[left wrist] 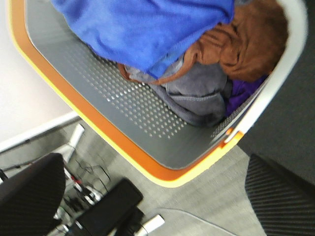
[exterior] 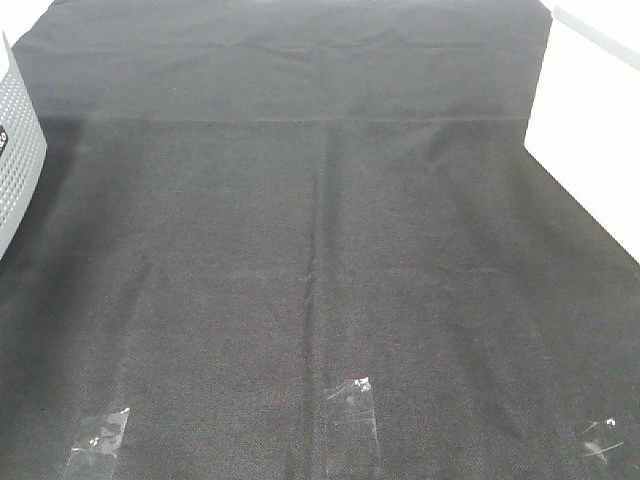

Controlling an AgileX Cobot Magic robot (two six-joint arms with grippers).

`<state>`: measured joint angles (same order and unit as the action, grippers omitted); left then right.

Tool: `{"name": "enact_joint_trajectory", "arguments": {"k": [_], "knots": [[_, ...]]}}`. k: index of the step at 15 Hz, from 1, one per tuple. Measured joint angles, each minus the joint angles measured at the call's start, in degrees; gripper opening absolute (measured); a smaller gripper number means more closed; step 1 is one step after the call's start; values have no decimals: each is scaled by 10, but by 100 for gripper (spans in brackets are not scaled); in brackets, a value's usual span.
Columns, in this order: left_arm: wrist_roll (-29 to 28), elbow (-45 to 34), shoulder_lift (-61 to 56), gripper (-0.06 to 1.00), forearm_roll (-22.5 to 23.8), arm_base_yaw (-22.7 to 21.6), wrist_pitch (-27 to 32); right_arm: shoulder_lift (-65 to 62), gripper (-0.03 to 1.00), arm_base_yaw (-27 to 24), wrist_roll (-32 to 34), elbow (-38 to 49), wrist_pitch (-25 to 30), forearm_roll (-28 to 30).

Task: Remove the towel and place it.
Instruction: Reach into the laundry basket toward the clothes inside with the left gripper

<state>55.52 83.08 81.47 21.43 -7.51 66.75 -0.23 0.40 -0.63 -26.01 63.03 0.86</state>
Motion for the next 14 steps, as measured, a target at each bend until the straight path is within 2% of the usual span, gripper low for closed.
{"name": "enact_joint_trajectory", "arguments": {"k": [3, 4, 6, 10, 14], "knots": [[44, 0, 64, 93, -18, -85, -35, 0, 75, 0, 0, 0, 0, 0], [61, 0, 84, 93, -27, -100, -57, 0, 75, 0, 0, 0, 0, 0], [83, 17, 151, 93, -35, -110, -101, 0, 75, 0, 0, 0, 0, 0], [84, 107, 265, 92, -22, -110, -104, 0, 75, 0, 0, 0, 0, 0], [101, 190, 371, 92, -37, -110, -108, 0, 75, 0, 0, 0, 0, 0]]}}
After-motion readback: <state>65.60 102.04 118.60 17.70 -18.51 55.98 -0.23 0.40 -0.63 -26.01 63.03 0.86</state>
